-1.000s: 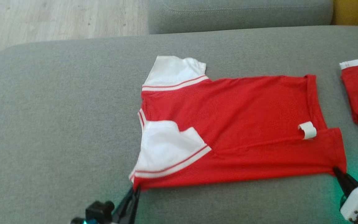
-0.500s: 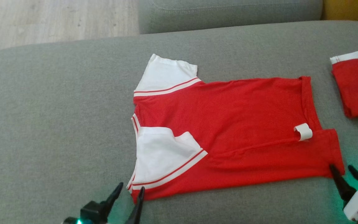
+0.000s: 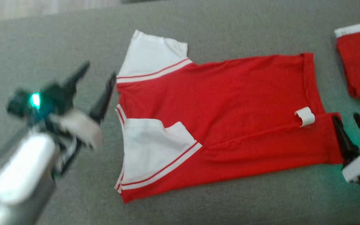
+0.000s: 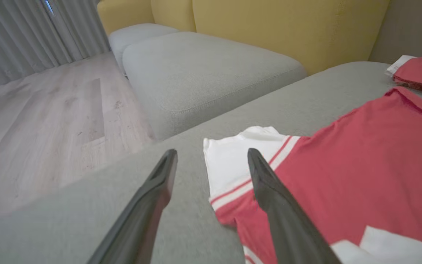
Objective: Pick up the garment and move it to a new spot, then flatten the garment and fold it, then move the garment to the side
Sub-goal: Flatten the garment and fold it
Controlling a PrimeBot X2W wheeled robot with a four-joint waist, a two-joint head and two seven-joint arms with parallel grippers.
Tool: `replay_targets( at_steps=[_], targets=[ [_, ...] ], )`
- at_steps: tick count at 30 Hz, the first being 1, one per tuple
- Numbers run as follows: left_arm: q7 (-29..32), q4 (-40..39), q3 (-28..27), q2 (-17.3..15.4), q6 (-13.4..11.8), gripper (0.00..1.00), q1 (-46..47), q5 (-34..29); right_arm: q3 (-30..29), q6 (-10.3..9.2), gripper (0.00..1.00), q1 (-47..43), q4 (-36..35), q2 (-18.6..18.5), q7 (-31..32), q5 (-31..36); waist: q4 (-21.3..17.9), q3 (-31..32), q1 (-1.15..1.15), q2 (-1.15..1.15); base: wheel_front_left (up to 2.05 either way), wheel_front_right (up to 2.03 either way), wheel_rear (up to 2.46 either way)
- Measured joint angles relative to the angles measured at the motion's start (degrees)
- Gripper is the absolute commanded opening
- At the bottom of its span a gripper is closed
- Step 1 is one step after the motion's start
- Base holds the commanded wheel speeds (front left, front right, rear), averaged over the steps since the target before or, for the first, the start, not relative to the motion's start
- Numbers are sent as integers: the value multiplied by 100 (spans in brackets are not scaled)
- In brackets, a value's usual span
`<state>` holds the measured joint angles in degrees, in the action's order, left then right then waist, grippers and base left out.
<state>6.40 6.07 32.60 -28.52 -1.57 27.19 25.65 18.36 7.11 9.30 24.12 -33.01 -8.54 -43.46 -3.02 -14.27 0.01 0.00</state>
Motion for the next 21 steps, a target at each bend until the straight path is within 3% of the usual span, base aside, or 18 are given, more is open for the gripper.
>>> replay_targets(
  at_steps=[4,7,13,21],
  targets=[
    [610,531,35,10,525,100,1193,88,-175,0,100,181,-449,200,159,288,-126,-384,0,0,0,0,0],
    [1178,1066,113,31,748,100,1999,265,-237,0,100,202,-726,323,311,435,-250,-661,1,0,0,0,0],
    [2198,2023,457,99,871,100,3183,667,-249,0,100,279,-1051,520,506,615,-562,-1126,0,0,0,0,0],
    [2837,2695,996,45,914,100,3752,1046,-189,0,100,532,-1170,697,606,673,-996,-1544,-1,0,0,0,0]
  ],
)
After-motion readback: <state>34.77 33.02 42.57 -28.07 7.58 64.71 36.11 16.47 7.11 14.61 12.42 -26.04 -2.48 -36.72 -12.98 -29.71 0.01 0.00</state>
